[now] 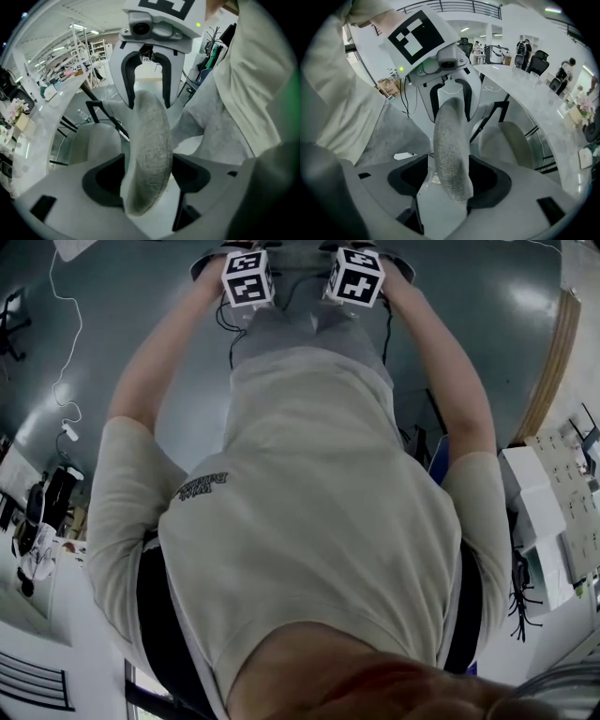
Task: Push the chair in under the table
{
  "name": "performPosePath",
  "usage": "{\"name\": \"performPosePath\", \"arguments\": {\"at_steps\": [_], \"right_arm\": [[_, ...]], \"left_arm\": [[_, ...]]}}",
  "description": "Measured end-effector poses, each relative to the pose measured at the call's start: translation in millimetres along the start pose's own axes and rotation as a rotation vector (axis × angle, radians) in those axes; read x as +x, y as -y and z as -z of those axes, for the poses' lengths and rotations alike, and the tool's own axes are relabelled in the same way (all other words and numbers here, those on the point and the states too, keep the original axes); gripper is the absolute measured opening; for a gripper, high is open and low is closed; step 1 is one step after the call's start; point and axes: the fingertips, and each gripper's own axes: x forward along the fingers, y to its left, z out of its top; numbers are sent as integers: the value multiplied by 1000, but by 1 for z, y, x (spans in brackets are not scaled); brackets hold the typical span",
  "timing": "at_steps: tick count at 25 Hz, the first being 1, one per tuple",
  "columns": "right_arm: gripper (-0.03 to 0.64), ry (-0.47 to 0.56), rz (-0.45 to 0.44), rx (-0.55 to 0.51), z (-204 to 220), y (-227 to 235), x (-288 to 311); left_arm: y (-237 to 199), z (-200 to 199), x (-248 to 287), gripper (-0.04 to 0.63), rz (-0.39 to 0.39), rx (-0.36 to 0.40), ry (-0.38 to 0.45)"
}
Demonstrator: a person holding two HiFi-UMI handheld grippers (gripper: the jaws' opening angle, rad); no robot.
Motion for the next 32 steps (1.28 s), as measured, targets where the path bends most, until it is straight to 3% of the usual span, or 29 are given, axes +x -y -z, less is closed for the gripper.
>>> {"name": "performPosePath", "arguments": {"at_steps": [5,8,11,13,18,25,28,32], "right_arm": [[272,-55,5,-26,20,8,24],[271,-80,-20,-56,29,7,34],[265,-113,-19,-125,35,8,47],[215,-99,-5,-120,36,14,52],[189,-86,-17,-124,36,21,54],[141,-45,25,-135,32,31,46],[129,-16,43,-137,28,36,49],[123,19,48,-150,14,59,52]], "left_arm": [[6,10,24,304,78,27,-52],[5,8,35,302,71,-2,-23],[3,10,37,273,76,22,-29],[-2,4,30,258,79,50,-25],[-9,0,27,241,91,53,-12],[-12,8,35,153,63,31,-33],[-19,14,37,107,-6,33,-38],[-52,17,16,101,-67,19,-54]]}}
